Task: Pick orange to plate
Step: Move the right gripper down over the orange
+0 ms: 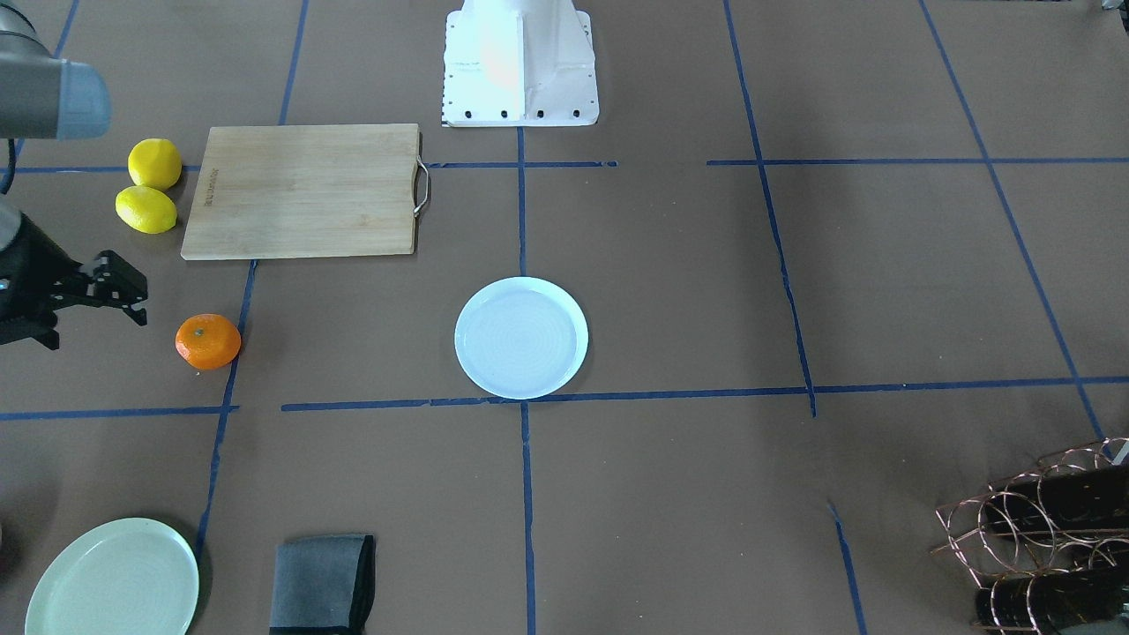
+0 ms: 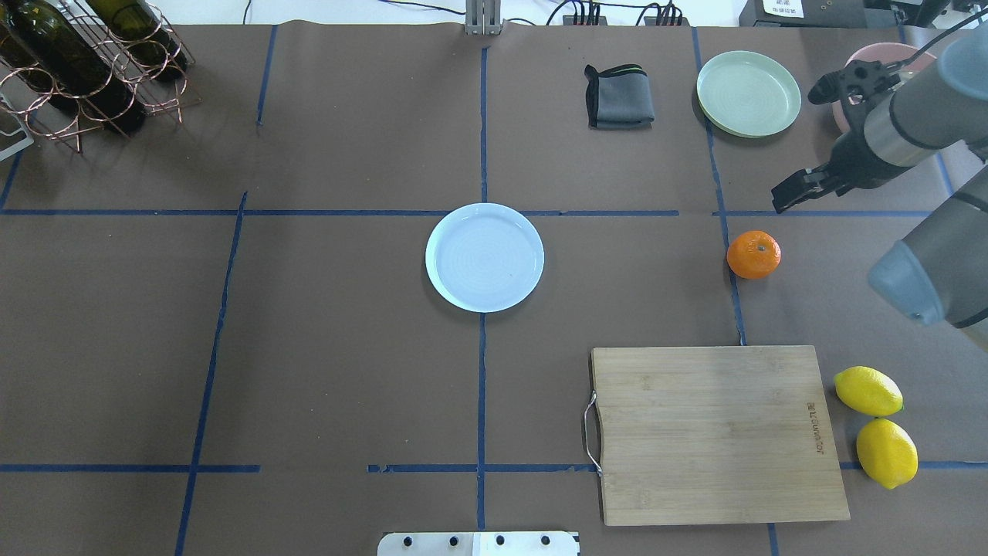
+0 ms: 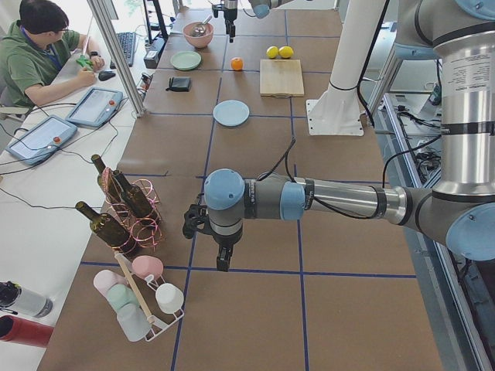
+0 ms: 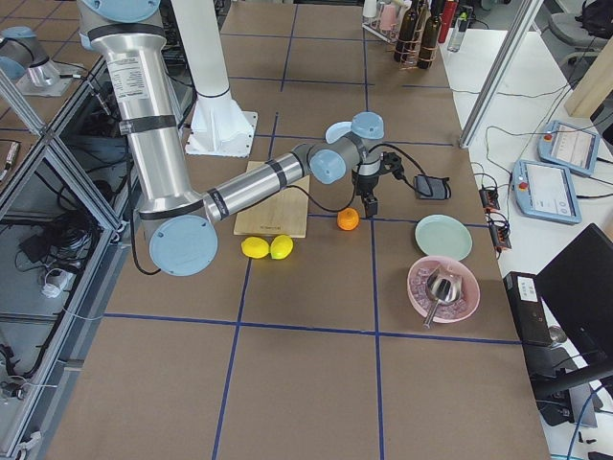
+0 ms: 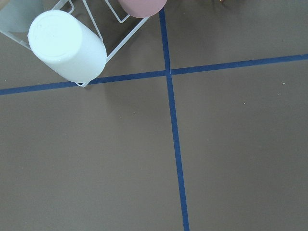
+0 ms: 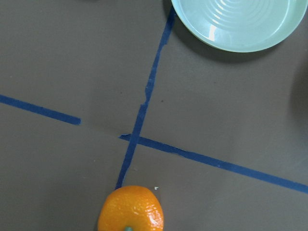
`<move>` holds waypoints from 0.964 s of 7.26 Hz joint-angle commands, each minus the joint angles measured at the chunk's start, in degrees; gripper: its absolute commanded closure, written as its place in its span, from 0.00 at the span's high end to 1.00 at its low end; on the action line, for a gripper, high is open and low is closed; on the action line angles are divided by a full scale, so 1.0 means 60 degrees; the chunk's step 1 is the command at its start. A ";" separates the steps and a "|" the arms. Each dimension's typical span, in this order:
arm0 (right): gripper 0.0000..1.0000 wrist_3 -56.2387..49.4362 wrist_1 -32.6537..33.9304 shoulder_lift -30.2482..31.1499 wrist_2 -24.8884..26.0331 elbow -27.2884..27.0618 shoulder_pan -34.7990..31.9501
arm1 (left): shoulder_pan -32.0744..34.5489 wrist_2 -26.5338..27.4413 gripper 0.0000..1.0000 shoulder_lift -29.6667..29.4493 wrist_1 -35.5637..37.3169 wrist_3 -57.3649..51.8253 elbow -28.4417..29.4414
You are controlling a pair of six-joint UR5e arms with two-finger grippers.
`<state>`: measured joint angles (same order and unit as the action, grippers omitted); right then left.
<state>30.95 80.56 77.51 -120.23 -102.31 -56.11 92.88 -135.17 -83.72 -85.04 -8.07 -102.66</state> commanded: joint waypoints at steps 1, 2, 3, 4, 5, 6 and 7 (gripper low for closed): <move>1.00 0.1152 -0.1249 -0.0028 0.0944 0.0582 0.0969 | 0.0003 -0.0001 1.00 -0.0007 -0.0021 -0.0003 -0.0058; 1.00 0.1460 -0.1458 0.0001 0.1110 0.0717 0.1263 | 0.0003 -0.0001 1.00 -0.0007 -0.0007 -0.0018 -0.0073; 1.00 0.1477 -0.1460 0.0117 0.1286 0.0732 0.1411 | 0.0003 -0.0001 1.00 -0.0007 -0.0007 -0.0003 -0.0088; 1.00 0.1463 -0.1460 0.0133 0.1433 0.0820 0.1514 | 0.0003 -0.0001 1.00 -0.0007 -0.0021 -0.0003 -0.0073; 1.00 0.1463 -0.1460 0.0133 0.1434 0.0893 0.1530 | 0.0003 -0.0001 1.00 -0.0007 -0.0007 -0.0018 -0.0073; 1.00 0.1463 -0.1460 0.0148 0.1449 0.1010 0.1602 | 0.0003 -0.0001 1.00 -0.0007 -0.0021 -0.0018 -0.0088; 1.00 0.1463 -0.1460 0.0148 0.1623 0.1127 0.1675 | 0.0003 -0.0001 1.00 0.0008 -0.0021 -0.0018 -0.0088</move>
<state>39.72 71.82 78.35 -111.37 -96.40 -46.60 92.90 -135.17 -83.75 -85.14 -8.16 -103.15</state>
